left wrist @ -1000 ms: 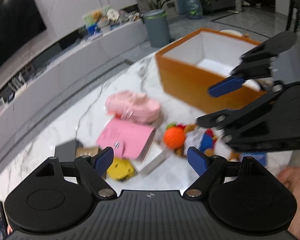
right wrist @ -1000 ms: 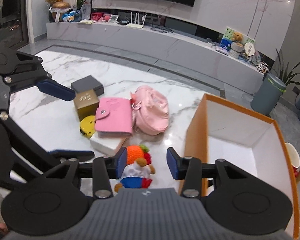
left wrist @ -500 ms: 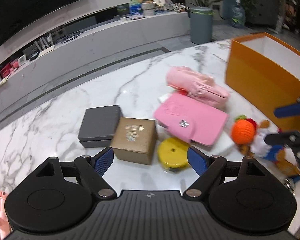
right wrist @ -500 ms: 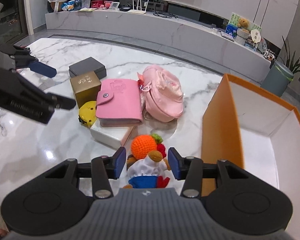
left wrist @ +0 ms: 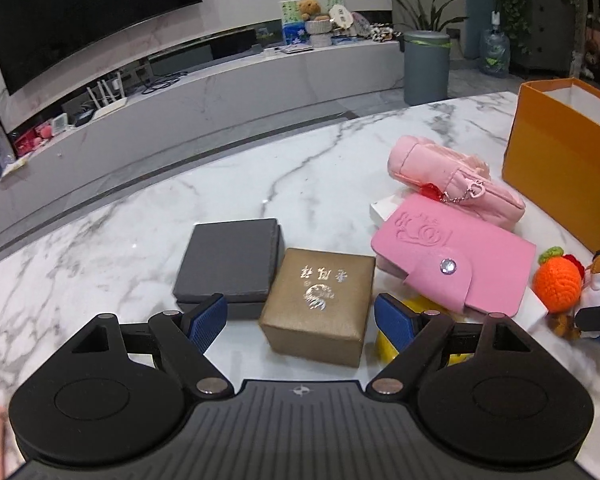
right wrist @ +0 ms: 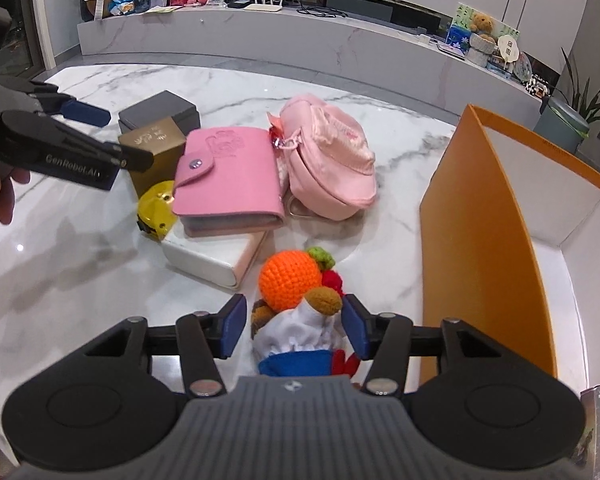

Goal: Organize objects
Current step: 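Grasp the gold square box with the left tool while the right tool grasps the plush duck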

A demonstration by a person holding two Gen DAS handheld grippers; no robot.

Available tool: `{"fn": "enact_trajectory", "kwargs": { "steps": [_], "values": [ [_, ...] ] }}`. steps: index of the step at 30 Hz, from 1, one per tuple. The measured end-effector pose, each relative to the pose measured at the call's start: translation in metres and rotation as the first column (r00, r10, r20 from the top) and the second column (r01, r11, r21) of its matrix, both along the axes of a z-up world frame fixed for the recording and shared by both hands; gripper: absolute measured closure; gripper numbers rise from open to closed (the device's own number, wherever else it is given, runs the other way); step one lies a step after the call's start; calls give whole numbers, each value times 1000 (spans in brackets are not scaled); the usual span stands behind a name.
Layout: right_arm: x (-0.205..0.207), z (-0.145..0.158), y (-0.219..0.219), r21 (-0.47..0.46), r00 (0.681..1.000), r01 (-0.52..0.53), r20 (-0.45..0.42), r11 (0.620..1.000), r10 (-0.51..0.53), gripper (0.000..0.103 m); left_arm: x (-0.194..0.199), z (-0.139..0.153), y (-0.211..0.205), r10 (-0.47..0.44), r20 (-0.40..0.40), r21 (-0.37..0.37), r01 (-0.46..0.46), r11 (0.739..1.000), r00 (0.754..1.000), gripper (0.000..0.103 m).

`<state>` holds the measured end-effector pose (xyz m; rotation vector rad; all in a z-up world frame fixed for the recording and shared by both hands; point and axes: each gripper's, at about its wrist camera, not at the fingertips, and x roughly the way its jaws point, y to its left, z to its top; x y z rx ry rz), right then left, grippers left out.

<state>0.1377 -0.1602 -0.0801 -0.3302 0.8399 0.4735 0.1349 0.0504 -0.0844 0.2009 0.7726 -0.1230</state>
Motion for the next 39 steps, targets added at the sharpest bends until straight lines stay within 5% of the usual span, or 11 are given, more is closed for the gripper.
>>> {"fn": "enact_trajectory", "kwargs": {
  "steps": [15, 19, 25, 34, 39],
  "values": [
    [13, -16, -6, -8, 999, 18, -31, 1000, -18, 39, 6, -14, -2, -45, 19, -57, 46, 997, 999, 11],
    [14, -20, -3, -18, 999, 6, -37, 1000, -6, 37, 6, -13, -1, -31, 14, -48, 31, 998, 999, 25],
    [15, -21, -2, -10, 999, -6, -47, 1000, 6, 46, 4, -10, -3, -13, -12, -43, 13, 999, 1000, 27],
    [2, -20, 4, 12, 996, -61, -57, 998, 62, 49, -10, -5, 0, 26, -92, -40, -30, 999, 995, 27],
    [-6, -16, 5, 1, 997, -68, -47, 998, 68, 42, -24, 1, 6, 51, -171, -42, -59, 997, 984, 27]
  ]
}}
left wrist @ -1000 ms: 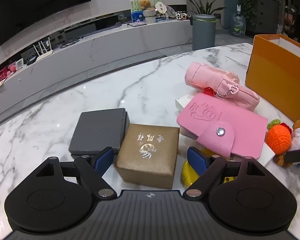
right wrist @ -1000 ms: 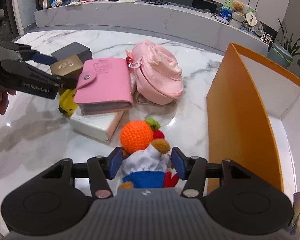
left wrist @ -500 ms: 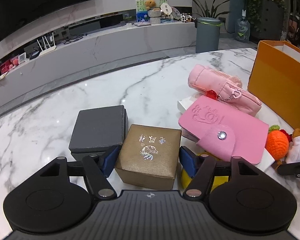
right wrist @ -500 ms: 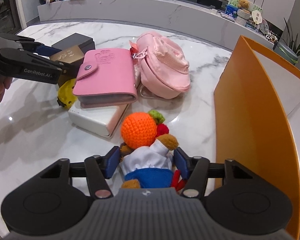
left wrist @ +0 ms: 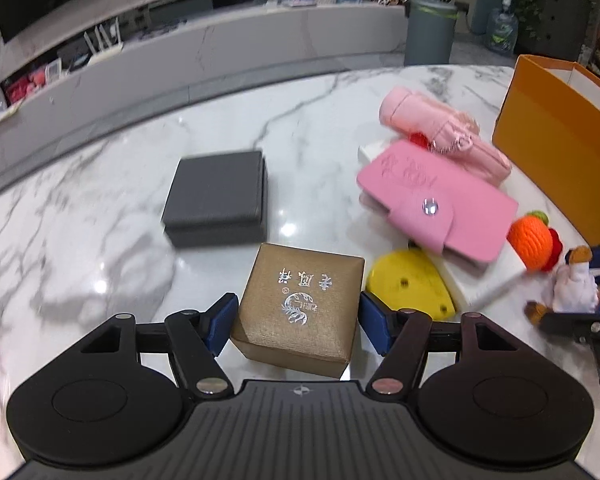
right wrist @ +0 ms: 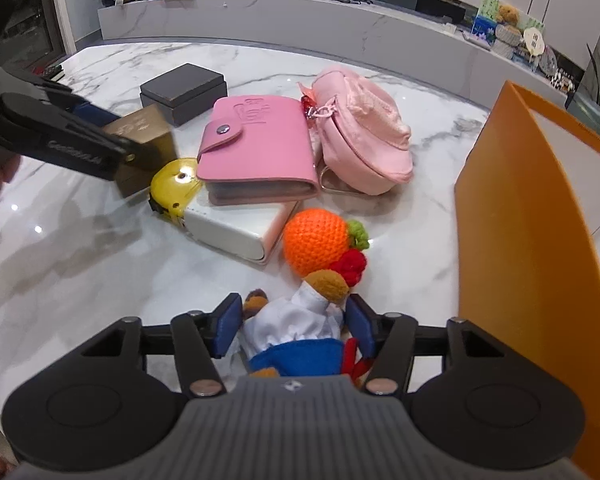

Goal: Organize objects
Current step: 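Grasp the gold square box with the left tool while the right tool grasps the plush duck, then lift and carry the gold box and plush duck toward the orange box with both tools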

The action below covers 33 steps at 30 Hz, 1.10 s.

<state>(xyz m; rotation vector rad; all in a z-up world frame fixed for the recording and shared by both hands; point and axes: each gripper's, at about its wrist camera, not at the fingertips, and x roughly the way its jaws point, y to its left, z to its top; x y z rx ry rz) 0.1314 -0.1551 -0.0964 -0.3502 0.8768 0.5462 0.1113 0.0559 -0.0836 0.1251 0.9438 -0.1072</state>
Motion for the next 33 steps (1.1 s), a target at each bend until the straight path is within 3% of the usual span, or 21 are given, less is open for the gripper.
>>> {"fn": "enact_trajectory", "kwargs": {
  "steps": [7, 11, 14, 17, 23, 27, 33],
  "values": [
    [-9, 11, -12, -2, 1000, -10, -4, 1000, 10, 30, -15, 6, 0, 38, -103, 12, -37, 999, 994, 27],
    [-15, 6, -15, -61, 997, -66, -35, 996, 64, 25, -21, 5, -3, 53, -109, 35, -50, 998, 993, 26],
    [-14, -3, -17, -95, 997, -63, -55, 993, 58, 27, -20, 1, -5, 40, -110, 53, -34, 998, 993, 24],
    [-11, -6, -21, -63, 996, -45, -86, 997, 39, 41, -19, -4, -6, 29, -105, 54, -24, 998, 994, 22],
    [-9, -7, -21, -30, 995, -32, -96, 999, 29, 42, -15, -16, -1, 19, -90, 29, -16, 999, 996, 15],
    [-7, -8, -22, -13, 995, -23, -98, 1000, 22, 42, -13, -15, 7, 34, -101, -42, -38, 998, 994, 30],
    [-9, -9, -23, 0, 996, -11, -85, 1000, 11, 42, -15, -13, 5, 26, -133, -21, -29, 999, 991, 32]
  ]
}}
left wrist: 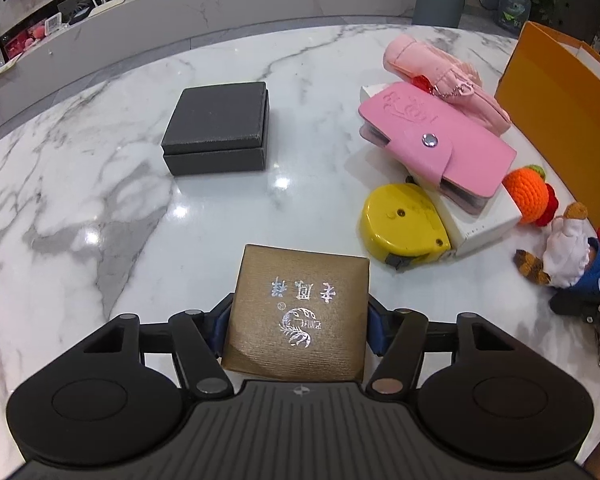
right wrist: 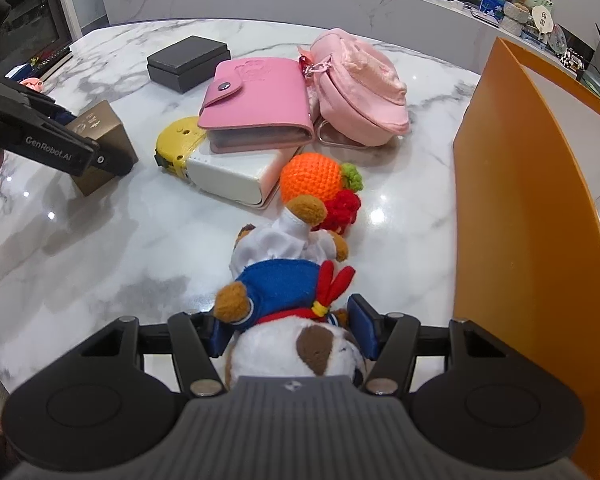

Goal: Organize objects
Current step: 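Lift and carry the gold box and plush duck toward the orange box with both tools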

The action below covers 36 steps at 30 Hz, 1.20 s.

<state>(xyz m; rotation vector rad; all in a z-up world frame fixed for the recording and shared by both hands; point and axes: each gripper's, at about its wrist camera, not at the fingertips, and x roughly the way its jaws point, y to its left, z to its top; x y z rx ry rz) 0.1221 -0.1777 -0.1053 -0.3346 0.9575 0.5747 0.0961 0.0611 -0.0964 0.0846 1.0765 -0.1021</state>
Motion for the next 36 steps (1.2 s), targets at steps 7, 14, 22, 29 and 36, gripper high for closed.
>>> {"fn": "enact_trajectory", "kwargs": {
  "steps": [7, 14, 22, 29, 36],
  "values": [
    [-2, 3, -1, 13, 1000, 2, -3, 1000, -2, 51, -16, 15, -8, -26, 13, 0, 26, 1000, 1000, 32],
    [-10, 18, -5, 37, 1000, -11, 21, 999, 10, 52, -36, 26, -23, -28, 29, -29, 29, 999, 999, 32],
    [-15, 52, -17, 65, 996, -28, 87, 998, 22, 52, -53, 49, -47, -66, 69, -10, 67, 998, 995, 32],
    [-19, 84, -31, 95, 989, -28, 149, 995, 14, 52, -62, 69, -64, -86, 94, 13, 85, 996, 992, 32],
    [-25, 106, -46, 120, 982, -23, 190, 992, 0, 52, -61, 95, -90, -134, 137, 39, 129, 991, 982, 32]
  ]
}}
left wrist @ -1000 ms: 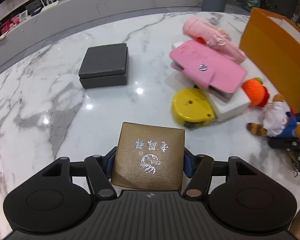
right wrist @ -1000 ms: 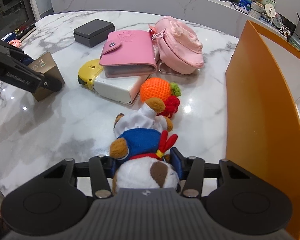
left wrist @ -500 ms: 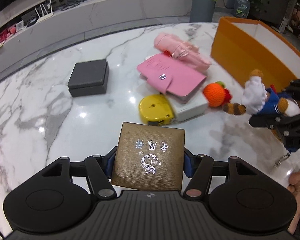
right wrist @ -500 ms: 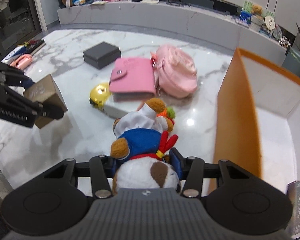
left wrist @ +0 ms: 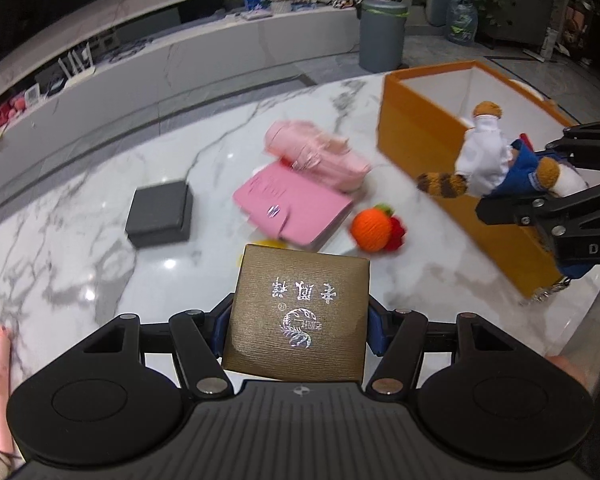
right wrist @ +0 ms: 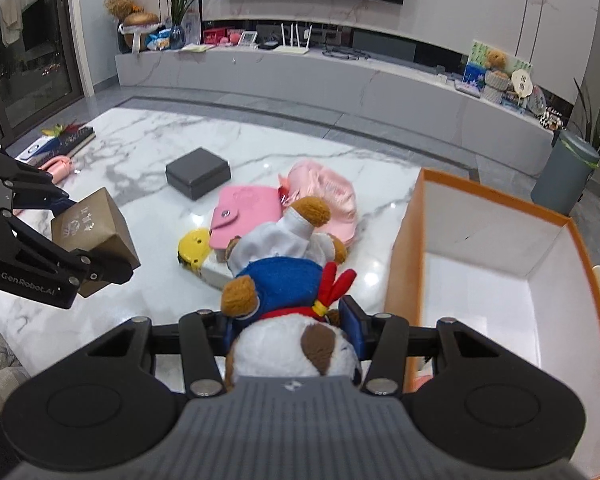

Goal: Organize objects
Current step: 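Lift and carry the gold box and plush duck toward the orange box with both tools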

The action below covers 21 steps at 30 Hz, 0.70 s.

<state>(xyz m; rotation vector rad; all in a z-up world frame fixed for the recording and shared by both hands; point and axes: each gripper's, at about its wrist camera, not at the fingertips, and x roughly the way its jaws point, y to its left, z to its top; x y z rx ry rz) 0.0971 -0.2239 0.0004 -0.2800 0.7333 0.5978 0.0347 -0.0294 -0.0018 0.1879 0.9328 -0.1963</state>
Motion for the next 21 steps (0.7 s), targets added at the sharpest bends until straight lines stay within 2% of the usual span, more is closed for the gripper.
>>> {"fn": "enact_trajectory", "kwargs": {
  "steps": [7, 13, 21],
  "values": [
    [-5, 18, -15, 32, 999, 18, 34, 999, -20, 52, 2, 15, -35, -63, 33, -2, 63, 998, 997, 32],
    [-7, 31, -32, 53, 997, 37, 60, 998, -41, 52, 2, 30, -55, -84, 87, -45, 88, 995, 993, 32],
    [-3, 69, -54, 103, 982, 68, 167, 992, -85, 52, 9, 59, -70, -27, 214, -144, 59, 988, 977, 32]
  ]
}}
